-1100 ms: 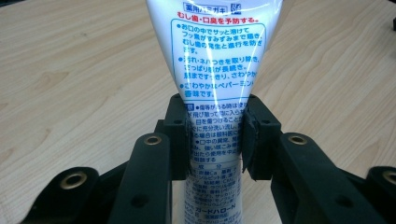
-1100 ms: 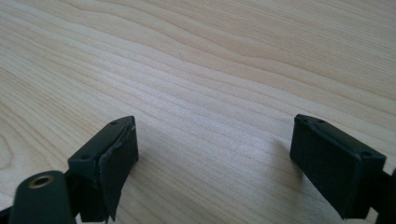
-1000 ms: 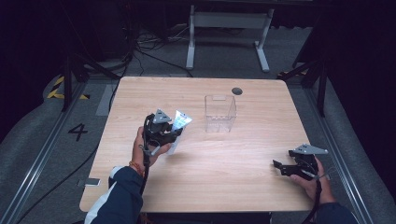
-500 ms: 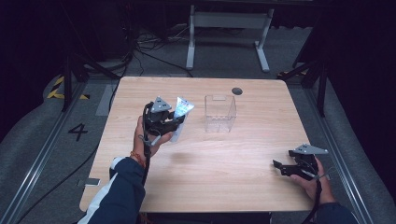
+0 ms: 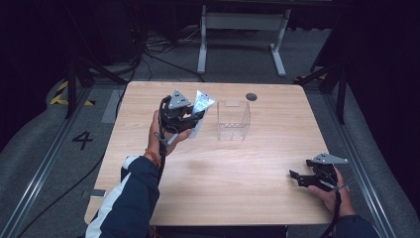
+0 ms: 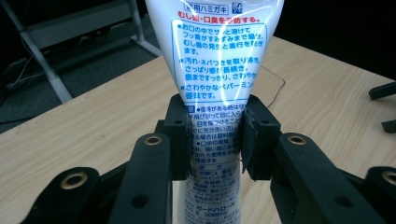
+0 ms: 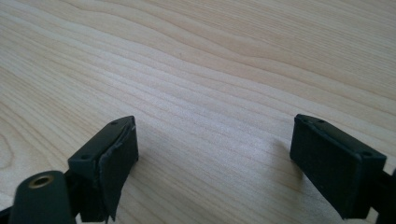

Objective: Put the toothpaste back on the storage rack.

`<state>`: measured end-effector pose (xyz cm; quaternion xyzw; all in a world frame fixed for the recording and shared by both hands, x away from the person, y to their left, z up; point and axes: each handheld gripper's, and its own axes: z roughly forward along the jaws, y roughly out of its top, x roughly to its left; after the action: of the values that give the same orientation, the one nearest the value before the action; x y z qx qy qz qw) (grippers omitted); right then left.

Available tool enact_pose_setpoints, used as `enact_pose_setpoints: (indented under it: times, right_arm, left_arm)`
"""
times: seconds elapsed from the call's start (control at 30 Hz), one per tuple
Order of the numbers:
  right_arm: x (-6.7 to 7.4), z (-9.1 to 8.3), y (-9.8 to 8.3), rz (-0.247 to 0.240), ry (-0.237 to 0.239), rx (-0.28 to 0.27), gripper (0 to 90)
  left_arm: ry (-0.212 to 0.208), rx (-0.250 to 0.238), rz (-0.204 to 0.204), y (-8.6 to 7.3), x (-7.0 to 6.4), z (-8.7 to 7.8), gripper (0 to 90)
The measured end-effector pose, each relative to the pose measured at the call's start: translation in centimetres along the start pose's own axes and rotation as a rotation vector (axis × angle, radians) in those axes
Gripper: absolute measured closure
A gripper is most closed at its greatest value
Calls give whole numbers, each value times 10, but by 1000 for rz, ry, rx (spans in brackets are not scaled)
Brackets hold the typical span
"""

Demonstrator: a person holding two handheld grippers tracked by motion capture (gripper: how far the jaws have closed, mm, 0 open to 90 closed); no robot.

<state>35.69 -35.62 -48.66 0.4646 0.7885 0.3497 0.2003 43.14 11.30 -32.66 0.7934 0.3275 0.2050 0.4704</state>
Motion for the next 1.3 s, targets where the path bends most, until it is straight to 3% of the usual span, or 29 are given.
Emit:
enact_pose_setpoints:
  times: [0.57, 1.0, 1.3]
  right_arm:
    - [0, 0, 0, 0, 0, 0, 155]
    - [0, 0, 0, 0, 2, 1, 155]
    - [0, 0, 0, 0, 2, 1, 155]
  left_arm:
    - [-69, -58, 5, 18, -1, 22, 682]
    - [-94, -87, 48, 37, -13, 49, 681]
    - [-115, -95, 28, 43, -11, 69, 681]
